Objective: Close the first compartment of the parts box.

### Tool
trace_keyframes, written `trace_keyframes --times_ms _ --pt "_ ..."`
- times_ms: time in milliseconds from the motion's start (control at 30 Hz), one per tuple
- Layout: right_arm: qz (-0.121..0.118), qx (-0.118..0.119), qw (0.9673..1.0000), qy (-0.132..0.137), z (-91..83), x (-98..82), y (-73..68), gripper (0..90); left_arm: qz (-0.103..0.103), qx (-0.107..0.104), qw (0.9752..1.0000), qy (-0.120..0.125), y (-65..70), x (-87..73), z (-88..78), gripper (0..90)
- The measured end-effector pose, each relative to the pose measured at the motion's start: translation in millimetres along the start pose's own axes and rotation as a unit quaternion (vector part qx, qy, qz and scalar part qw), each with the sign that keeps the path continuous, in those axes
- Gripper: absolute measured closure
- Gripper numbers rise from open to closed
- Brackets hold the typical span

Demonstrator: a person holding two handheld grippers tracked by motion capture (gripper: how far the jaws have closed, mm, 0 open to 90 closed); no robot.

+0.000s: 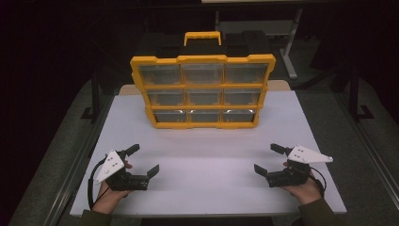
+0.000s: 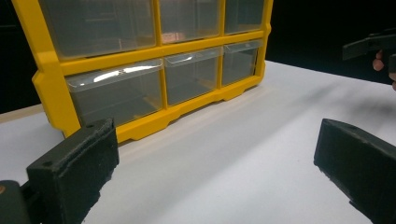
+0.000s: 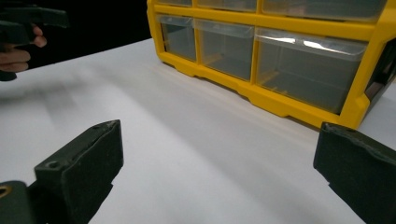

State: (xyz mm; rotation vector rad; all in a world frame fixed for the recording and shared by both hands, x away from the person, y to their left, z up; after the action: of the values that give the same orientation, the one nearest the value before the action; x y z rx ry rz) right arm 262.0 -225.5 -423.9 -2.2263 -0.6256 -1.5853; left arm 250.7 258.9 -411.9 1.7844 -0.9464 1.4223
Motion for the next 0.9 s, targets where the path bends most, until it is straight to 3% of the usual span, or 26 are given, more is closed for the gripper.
trace_keyframes --times_ms 300,400,900 --pt "0.002 -0.013 0.9999 -0.007 -5.9 -10.7 0.3 1.2 -0.001 0.001 1.0000 -0.001 -0.5 -1.2 0.4 0.0" --pt "0.010 -0.014 0.9998 -0.005 -8.3 -12.7 0.9 1.1 0.002 0.000 1.0000 -0.004 -0.1 -1.3 0.7 0.0" --pt "0.003 -0.011 0.9999 -0.009 -6.7 -14.0 0.6 1.1 0.000 -0.001 1.0000 -0.006 -0.4 -2.2 2.1 0.0"
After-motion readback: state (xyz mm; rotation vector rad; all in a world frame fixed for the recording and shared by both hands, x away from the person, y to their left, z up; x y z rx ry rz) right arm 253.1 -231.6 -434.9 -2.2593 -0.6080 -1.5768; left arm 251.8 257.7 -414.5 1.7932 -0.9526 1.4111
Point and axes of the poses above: each handheld gripper's, and its own axes: z roughly forward along the jaws, x roughly out of its top, y roughly to its right, the point moved 1 cm from there along z, roughly forward along the jaws, and after that the axes turned 15 degrees about -x, right-handed, at the moved point
